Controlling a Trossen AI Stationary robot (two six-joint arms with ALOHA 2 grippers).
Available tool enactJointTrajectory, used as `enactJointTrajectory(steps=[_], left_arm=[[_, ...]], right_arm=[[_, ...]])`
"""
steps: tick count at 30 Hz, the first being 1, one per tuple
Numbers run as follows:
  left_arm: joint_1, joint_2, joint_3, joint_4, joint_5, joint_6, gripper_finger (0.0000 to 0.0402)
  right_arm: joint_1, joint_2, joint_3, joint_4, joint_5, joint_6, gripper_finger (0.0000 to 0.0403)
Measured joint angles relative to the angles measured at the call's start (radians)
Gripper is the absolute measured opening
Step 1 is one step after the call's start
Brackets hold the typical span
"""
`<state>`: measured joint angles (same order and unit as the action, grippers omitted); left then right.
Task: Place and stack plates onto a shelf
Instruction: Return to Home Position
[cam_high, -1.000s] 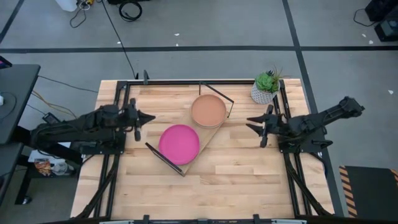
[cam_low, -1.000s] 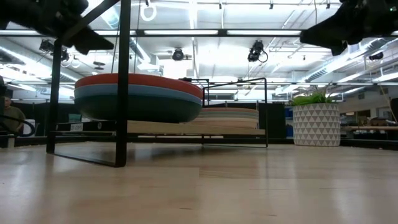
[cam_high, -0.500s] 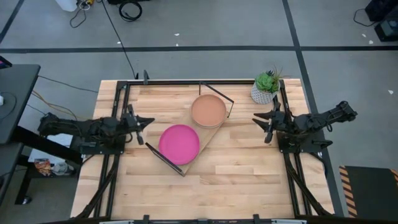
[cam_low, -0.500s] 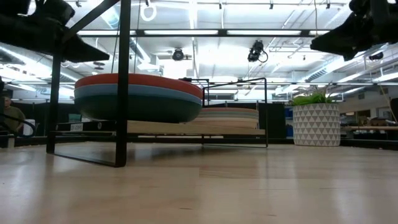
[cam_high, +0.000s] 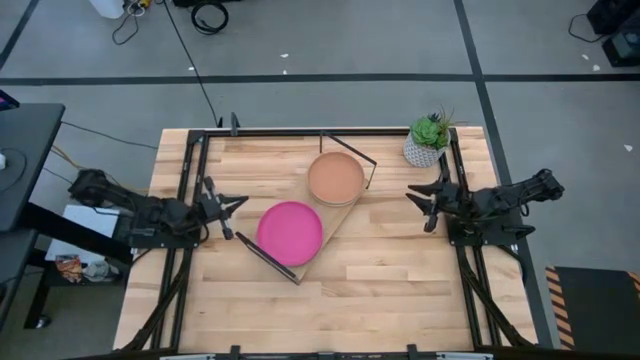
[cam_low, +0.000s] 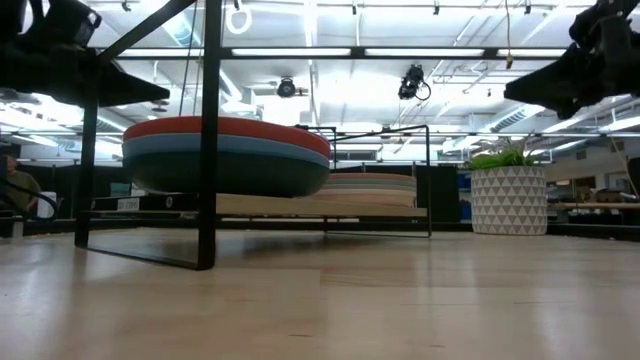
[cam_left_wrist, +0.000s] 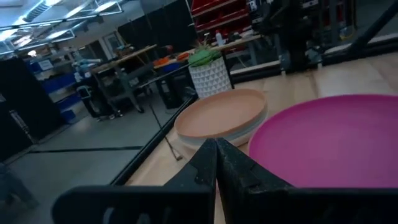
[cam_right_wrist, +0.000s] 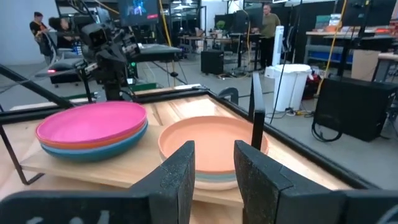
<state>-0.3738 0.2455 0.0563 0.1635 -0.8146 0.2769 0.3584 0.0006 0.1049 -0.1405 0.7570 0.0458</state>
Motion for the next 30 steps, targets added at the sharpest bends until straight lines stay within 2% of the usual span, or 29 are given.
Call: enactJointTrajectory(steps=[5,7,13,21,30], left_arm=[[-0.041,-0.01,0.0,-0.009,-0.122,0.025,0.0007],[-0.057,-0.015,0.0,-0.008,-0.136,0.025,0.0006],[-0.098,-0.032,0.0,0.009,-0.13,0.025,0.0009],[-0.098,-0.03,0.001,0.008,0.01,-0.14,0.0018],[-0.097,-0.03,0.001,0.004,0.023,-0.13,0.0019]], right_arm=[[0.0,0.003,-0.057,0.082,0.002,0.018,0.0118],[0.0,0.014,-0.065,0.121,0.001,0.041,0.0118],[0.0,0.018,-0.069,0.125,0.0,0.165,0.0118],[0.0,0.019,-0.069,0.125,-0.05,0.105,0.0118],[0.0,0.019,-0.069,0.125,-0.052,0.101,0.0118]])
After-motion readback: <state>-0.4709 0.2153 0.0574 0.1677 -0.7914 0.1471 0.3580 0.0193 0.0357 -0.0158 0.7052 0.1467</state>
